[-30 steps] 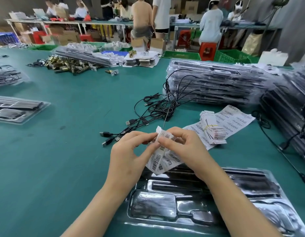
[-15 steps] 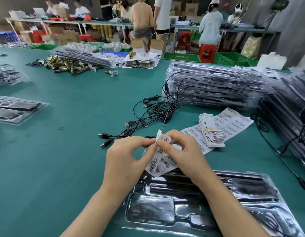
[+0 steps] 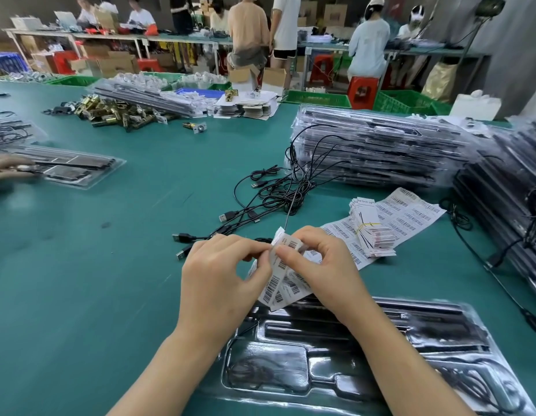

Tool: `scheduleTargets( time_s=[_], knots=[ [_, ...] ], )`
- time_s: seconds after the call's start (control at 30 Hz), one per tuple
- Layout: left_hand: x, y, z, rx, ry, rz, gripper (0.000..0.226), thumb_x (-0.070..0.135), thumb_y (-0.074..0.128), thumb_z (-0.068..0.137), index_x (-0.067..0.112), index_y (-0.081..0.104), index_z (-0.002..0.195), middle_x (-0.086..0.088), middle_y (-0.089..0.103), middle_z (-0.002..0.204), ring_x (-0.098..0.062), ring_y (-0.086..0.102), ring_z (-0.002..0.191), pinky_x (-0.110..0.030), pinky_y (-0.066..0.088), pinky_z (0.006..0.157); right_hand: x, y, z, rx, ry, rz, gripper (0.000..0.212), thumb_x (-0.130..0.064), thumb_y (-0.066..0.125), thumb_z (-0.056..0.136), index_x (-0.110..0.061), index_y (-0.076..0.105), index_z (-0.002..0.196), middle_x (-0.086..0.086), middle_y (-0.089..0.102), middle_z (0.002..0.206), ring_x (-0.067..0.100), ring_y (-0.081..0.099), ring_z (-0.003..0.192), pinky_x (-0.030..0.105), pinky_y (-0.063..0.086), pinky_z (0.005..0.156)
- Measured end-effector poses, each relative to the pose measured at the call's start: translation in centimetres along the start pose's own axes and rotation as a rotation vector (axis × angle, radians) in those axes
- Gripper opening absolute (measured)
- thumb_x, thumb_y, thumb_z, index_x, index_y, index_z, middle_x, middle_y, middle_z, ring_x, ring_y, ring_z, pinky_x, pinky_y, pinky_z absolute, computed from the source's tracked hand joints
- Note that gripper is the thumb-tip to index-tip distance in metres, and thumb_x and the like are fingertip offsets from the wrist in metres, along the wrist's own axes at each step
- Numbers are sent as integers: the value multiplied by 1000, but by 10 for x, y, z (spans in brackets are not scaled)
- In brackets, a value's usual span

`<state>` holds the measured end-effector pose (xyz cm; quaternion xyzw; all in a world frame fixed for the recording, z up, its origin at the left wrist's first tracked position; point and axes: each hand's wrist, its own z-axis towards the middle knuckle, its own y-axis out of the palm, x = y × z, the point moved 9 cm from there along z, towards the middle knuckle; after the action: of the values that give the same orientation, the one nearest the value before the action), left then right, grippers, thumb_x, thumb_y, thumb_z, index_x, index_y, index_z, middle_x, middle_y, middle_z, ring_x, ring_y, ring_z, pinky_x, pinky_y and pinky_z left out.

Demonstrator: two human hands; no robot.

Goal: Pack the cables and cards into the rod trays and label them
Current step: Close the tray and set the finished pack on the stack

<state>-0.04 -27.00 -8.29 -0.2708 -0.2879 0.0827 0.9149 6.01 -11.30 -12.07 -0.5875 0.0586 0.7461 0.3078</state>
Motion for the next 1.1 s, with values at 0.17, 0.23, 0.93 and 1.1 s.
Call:
scheduleTargets(
  time_s=[0.17,0.23,0.93,1.1],
  knots=[
    [-19,-1,2,-12,-164,-120,5,30,73,87,31,75,83,21,69,76,-6,65,79,-27,51,78,0,-5,-1,58,18,-90,15,-36,73,88,-24,72,80,-11,61,80,10,59,87,25,45,79],
    [-40,0,1,0,-339,-261,10,25,74,89,32,76,82,18,73,78,-5,67,78,-16,49,73,2,-8,-1,99,51,-121,18,-43,69,86,-26,70,81,-14,62,83,8,58,89,29,48,79],
    [26,-18,-1,-3,-401,-605,12,22,73,88,34,76,87,8,72,75,-3,61,65,-9,42,60,-109,-10,-66,360,-544,-804,21,-43,70,95,-22,69,97,-9,64,93,17,60,90,37,43,82],
    [38,-29,-17,27,-441,-622,17,17,73,90,34,76,88,8,70,73,-3,55,60,-12,40,58,-129,-19,-86,454,-611,-809,21,-40,69,97,-19,68,95,-6,63,89,20,60,85,37,43,82]
  ],
)
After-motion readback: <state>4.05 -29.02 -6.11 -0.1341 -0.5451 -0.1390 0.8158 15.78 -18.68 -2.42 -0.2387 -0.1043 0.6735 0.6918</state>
